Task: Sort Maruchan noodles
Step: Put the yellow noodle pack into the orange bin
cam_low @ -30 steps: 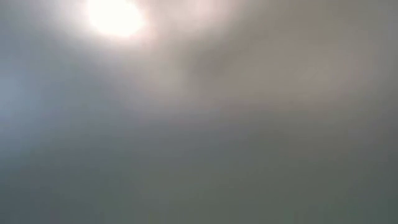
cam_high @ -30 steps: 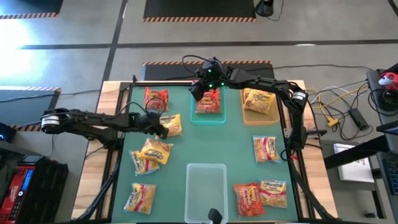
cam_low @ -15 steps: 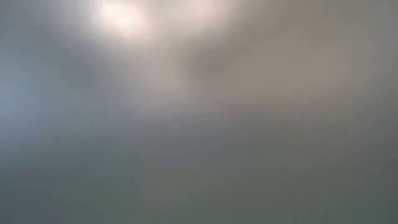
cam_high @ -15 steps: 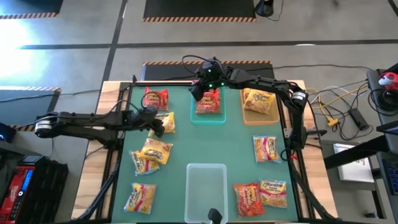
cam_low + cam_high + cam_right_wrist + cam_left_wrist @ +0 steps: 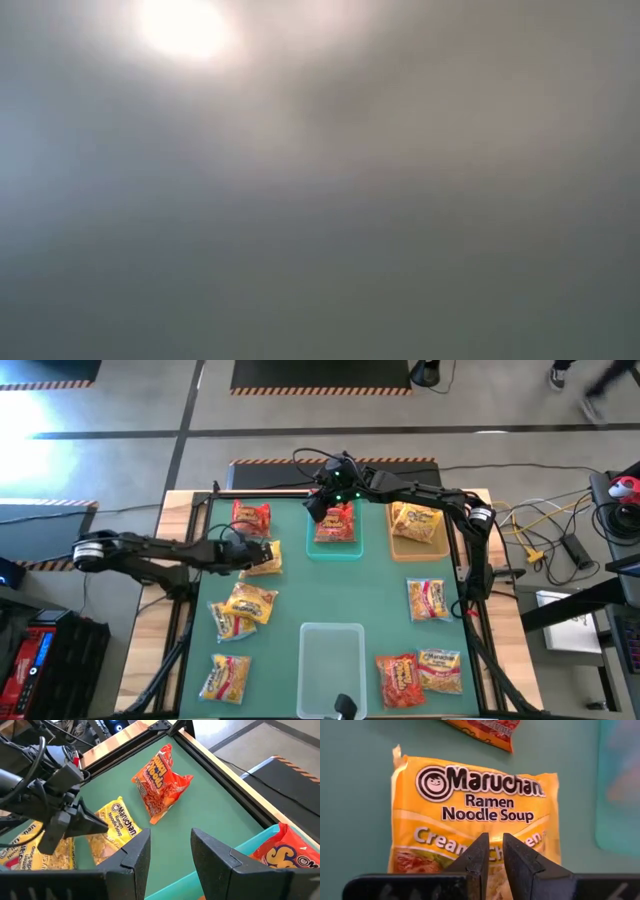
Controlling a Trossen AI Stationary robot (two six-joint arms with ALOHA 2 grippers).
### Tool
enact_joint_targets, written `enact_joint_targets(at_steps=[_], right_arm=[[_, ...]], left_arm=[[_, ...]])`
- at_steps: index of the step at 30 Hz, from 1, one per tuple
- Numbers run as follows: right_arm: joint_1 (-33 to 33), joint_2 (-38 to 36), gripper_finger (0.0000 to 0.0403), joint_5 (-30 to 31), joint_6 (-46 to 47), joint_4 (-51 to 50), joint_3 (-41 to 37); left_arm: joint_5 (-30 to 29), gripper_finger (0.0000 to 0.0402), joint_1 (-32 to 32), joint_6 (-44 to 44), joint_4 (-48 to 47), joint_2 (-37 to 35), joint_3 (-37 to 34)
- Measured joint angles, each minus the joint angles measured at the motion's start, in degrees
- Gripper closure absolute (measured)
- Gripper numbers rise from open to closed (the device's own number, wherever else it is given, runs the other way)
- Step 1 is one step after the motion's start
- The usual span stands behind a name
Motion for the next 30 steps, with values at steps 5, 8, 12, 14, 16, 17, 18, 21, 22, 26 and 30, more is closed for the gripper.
enact_joint_targets(at_steps=[5, 8, 12, 14, 16, 17, 18, 21, 22, 26, 30], right_arm=[[0.0, 0.0, 0.0275, 0.0, -1.4, 0.0, 0.0], [0.0, 0.0, 0.0275, 0.0, -2.9, 0.0, 0.0], [0.0, 0.0, 0.0275, 0.0, -3.7, 0.0, 0.0], [0.0, 0.0, 0.0275, 0.0, -4.8, 0.0, 0.0], [0.0, 0.0, 0.0275, 0.0, -5.2, 0.0, 0.0], [0.0, 0.0, 0.0275, 0.0, -5.2, 0.0, 0.0], [0.0, 0.0, 0.0275, 0.0, -5.3, 0.0, 0.0], [0.0, 0.0, 0.0275, 0.0, -4.7, 0.0, 0.0], [0.0, 0.0, 0.0275, 0.0, -3.8, 0.0, 0.0], [0.5, 0.2, 0.0275, -0.4, -1.9, 0.0, 0.0], [1.5, 1.9, 0.0275, -3.4, -0.3, 0.9, 0.0]], left_arm=[[1.3, 0.0363, 0.0, 7.0, 0.6, 4.8, 2.4], [3.3, 0.0363, 0.1, 20.0, 0.5, 7.3, 4.7], [7.4, 0.0363, 0.0, 40.4, 0.0, 9.6, 8.0], [8.9, 0.0363, 0.0, 50.7, -0.3, 10.3, 9.4], [9.1, 0.0363, -0.3, 59.2, -0.5, 10.3, 10.6], [8.9, 0.0363, -0.5, 61.9, -0.3, 10.0, 11.4], [8.6, 0.0363, -0.6, 63.4, -0.2, 9.5, 12.0], [7.1, 0.0363, -0.9, 62.5, 0.1, 6.6, 12.9], [7.0, 0.0363, -0.9, 60.3, -0.3, 5.5, 12.9], [7.1, 0.0363, -1.0, 45.0, -5.4, 2.2, 10.9], [9.3, 0.0363, -2.4, 35.1, -5.0, 0.9, 7.4]])
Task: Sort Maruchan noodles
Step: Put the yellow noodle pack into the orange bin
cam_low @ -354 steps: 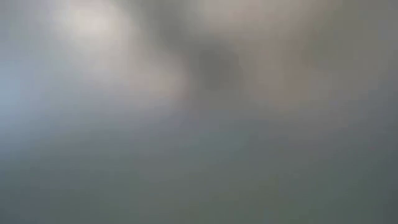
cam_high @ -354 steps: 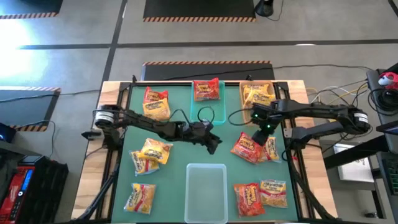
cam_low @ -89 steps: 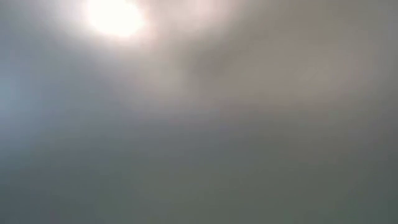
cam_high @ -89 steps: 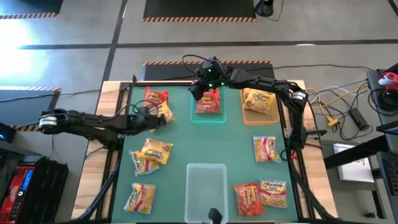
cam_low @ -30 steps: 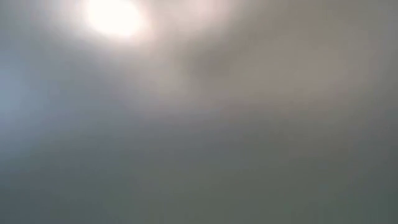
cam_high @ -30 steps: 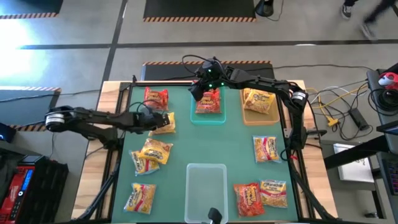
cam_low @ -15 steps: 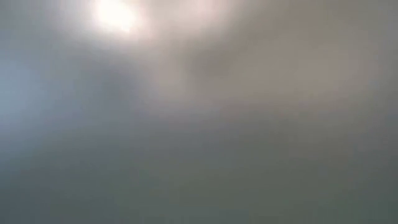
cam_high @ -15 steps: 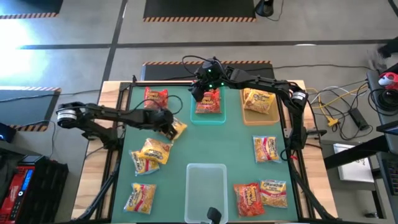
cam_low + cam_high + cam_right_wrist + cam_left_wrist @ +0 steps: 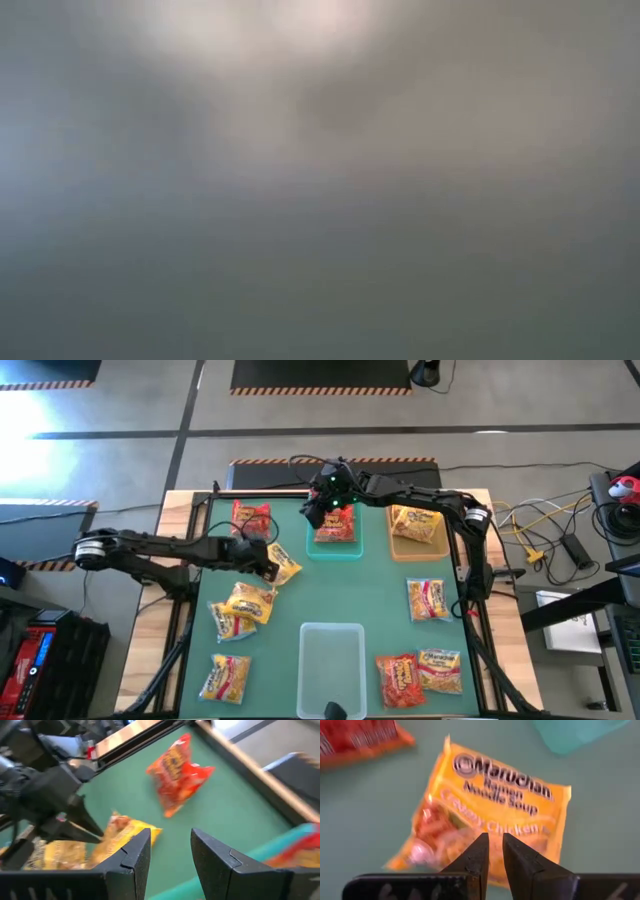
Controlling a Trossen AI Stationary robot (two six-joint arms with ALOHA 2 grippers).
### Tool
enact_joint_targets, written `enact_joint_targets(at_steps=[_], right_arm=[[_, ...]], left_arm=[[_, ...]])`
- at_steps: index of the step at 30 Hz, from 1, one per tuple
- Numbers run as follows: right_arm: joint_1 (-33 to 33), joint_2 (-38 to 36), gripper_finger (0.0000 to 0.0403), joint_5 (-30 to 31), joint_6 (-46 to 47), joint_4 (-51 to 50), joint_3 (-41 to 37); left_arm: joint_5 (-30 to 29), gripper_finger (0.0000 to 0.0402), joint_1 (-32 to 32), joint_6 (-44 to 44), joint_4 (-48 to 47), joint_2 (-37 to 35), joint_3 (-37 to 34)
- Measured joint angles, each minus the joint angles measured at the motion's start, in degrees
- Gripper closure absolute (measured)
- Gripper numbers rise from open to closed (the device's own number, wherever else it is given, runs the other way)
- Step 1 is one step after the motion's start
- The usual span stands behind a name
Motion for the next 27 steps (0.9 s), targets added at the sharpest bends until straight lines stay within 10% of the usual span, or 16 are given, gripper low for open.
enact_joint_targets(at_steps=[27], right_arm=[[5.2, 8.4, 0.0275, -4.1, 13.4, 4.6, 3.1]], left_arm=[[1.1, 0.0363, -1.6, -6.4, 4.6, 0.4, -8.2]])
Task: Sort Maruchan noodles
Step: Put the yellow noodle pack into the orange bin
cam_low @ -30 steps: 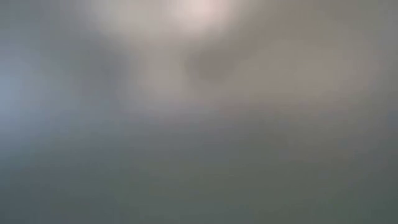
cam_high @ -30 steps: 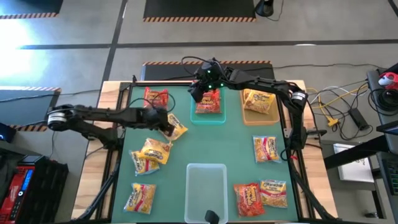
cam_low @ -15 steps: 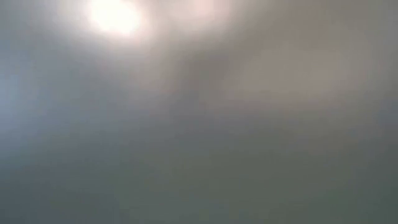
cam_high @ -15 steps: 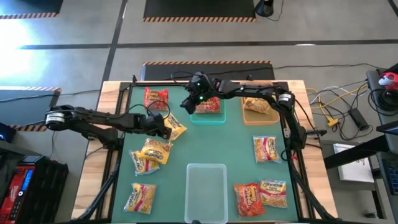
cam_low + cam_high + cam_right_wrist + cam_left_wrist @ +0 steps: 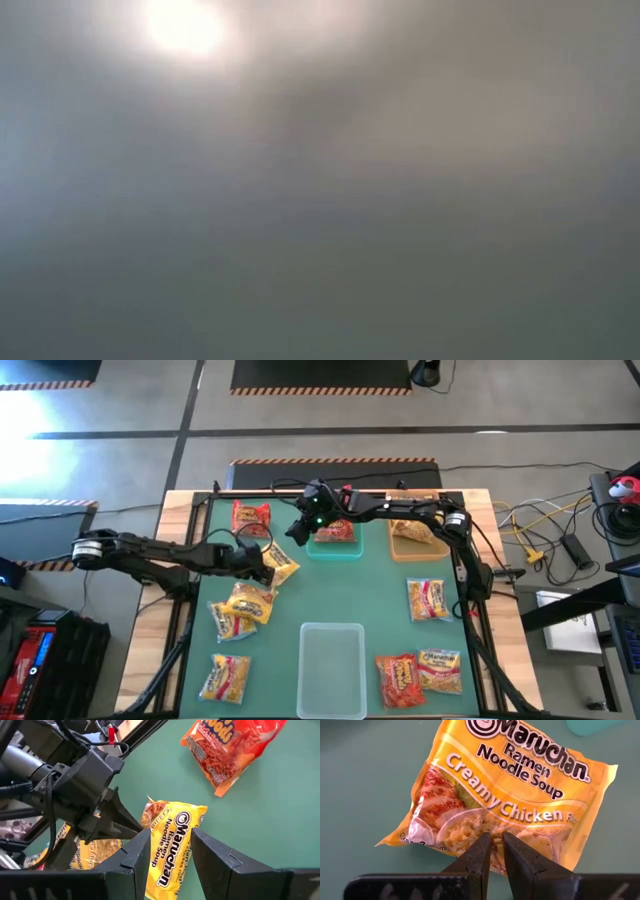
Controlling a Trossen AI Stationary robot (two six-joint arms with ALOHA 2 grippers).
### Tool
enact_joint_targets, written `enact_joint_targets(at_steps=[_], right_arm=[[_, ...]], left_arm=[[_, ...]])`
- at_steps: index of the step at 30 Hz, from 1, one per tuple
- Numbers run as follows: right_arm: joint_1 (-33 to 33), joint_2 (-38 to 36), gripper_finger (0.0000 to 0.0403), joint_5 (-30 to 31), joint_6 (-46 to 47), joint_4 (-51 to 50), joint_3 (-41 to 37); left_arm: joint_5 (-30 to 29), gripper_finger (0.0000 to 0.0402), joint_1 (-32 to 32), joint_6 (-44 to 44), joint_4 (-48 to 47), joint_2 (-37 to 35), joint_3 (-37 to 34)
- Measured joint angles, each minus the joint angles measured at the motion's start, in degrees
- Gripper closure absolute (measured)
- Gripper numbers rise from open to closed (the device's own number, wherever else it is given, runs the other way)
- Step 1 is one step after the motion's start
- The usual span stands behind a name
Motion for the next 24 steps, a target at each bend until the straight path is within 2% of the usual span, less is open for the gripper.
enact_joint_targets(at_steps=[6, 14, 19, 24], right_arm=[[0.7, 0.0, 0.0275, 0.0, 0.5, -1.3, 0.0], [1.6, 0.0, 0.0275, -0.1, -2.3, -5.6, 0.0], [1.8, 0.0, 0.0272, -2.2, -4.1, -6.5, 0.0], [2.0, 0.0, 0.0251, -3.5, -5.5, -6.5, 0.0]], left_arm=[[0.3, 0.0363, -2.2, -1.0, -0.6, 0.0, 0.0], [4.2, 0.0363, -4.4, -3.8, -4.3, 0.5, 0.4], [2.2, 0.0364, -4.4, -6.8, -3.7, 2.2, -0.2], [0.3, 0.0364, -4.5, -8.0, -3.4, 3.7, 0.6]])
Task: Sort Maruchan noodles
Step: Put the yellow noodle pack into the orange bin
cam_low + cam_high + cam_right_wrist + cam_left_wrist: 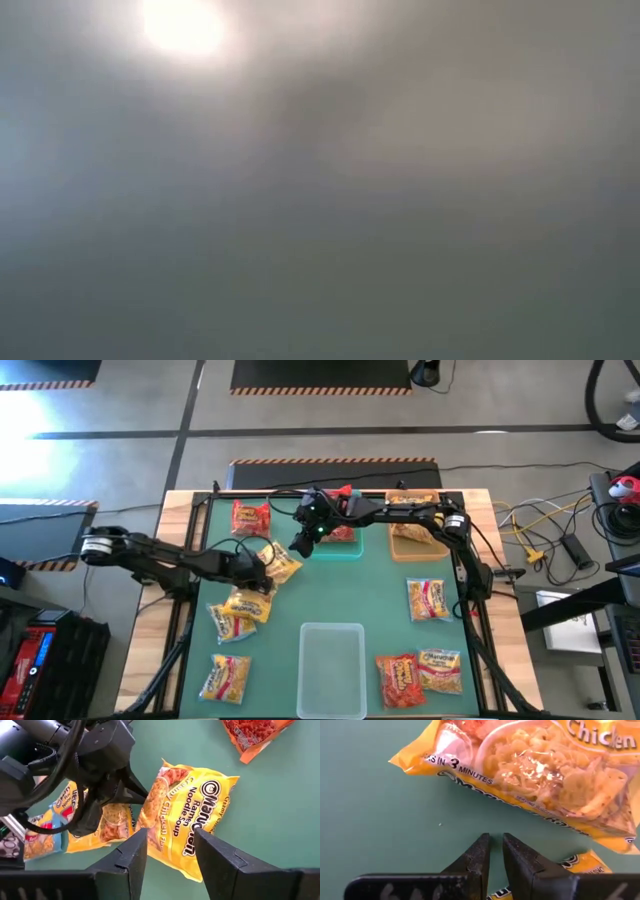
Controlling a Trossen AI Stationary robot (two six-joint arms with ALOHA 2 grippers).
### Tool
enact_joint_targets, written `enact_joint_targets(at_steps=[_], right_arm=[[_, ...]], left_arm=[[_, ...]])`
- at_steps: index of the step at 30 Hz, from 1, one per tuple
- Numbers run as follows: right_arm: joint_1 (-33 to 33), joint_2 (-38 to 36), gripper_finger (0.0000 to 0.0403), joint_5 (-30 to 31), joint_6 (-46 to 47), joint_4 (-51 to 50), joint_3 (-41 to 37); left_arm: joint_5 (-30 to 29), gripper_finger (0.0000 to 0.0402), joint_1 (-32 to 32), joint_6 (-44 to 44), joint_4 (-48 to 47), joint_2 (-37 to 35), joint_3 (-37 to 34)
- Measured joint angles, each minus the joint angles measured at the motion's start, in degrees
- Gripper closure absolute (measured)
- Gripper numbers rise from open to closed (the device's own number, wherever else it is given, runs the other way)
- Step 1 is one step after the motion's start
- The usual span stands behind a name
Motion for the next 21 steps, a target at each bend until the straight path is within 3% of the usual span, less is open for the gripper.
enact_joint_targets(at_steps=[8, 11, 15, 21], right_arm=[[0.0, 0.0, 0.0240, 2.2, 5.5, 0.0, 0.0], [0.0, 0.0, 0.0243, 2.2, 5.8, 0.1, 0.0], [0.0, 0.0, 0.0247, 4.0, 6.1, 0.0, 0.0], [0.0, 0.0, 0.0248, 4.1, 6.7, 0.0, 0.0]], left_arm=[[-1.0, 0.0364, -1.1, 11.4, 0.8, -4.0, 6.4], [-5.0, 0.0364, -1.0, 15.4, 1.2, -4.6, 7.5], [-9.1, 0.0364, -0.6, 14.7, 1.9, -3.1, 6.1], [-7.9, 0.0364, -0.7, 10.7, 7.6, 0.5, 3.1]])
